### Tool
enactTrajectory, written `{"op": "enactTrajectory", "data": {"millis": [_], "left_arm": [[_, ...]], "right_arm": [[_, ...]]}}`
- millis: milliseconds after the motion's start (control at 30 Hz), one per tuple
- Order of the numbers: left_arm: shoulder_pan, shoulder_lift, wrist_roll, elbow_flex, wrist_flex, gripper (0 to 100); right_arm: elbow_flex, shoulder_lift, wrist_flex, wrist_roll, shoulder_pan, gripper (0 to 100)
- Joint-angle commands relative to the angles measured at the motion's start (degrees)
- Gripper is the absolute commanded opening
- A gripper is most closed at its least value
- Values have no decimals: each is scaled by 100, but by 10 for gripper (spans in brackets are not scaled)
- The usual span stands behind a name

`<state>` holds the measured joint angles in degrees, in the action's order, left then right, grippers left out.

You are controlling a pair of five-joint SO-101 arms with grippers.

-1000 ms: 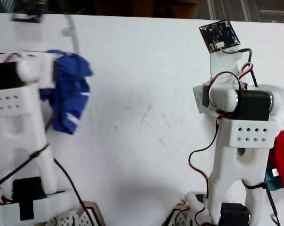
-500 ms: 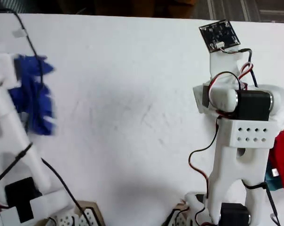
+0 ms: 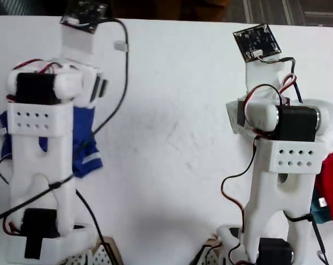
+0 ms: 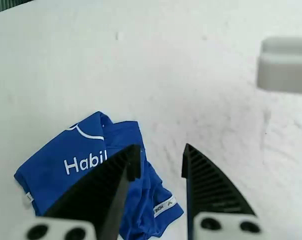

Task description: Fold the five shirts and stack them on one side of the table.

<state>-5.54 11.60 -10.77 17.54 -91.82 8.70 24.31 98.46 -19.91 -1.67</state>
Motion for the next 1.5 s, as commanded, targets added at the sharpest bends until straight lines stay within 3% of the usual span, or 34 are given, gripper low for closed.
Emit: {"op": "enactTrajectory", "data": {"millis": [0,267,700,800,900,1000,1233,1467], "left_arm": [[-791,193,-26,-462,114,160],[-2207,193,-44,-2756,1793,159],[-2242,167,-26,-4673,3754,155],[-2242,-79,-35,-4804,3921,89],[-2242,-545,-35,-4585,3868,21],[-2242,-976,9,-4268,3692,26],[-2242,-1011,501,-2818,2400,26],[-2242,-756,545,-1640,1407,26]], "right_arm": [[26,207,22,9,13,231],[26,163,4,9,13,231],[26,198,4,9,13,231],[26,198,13,9,13,231],[26,198,13,9,4,231],[26,207,31,9,4,231],[26,207,40,9,4,231],[26,207,40,9,4,231]]}}
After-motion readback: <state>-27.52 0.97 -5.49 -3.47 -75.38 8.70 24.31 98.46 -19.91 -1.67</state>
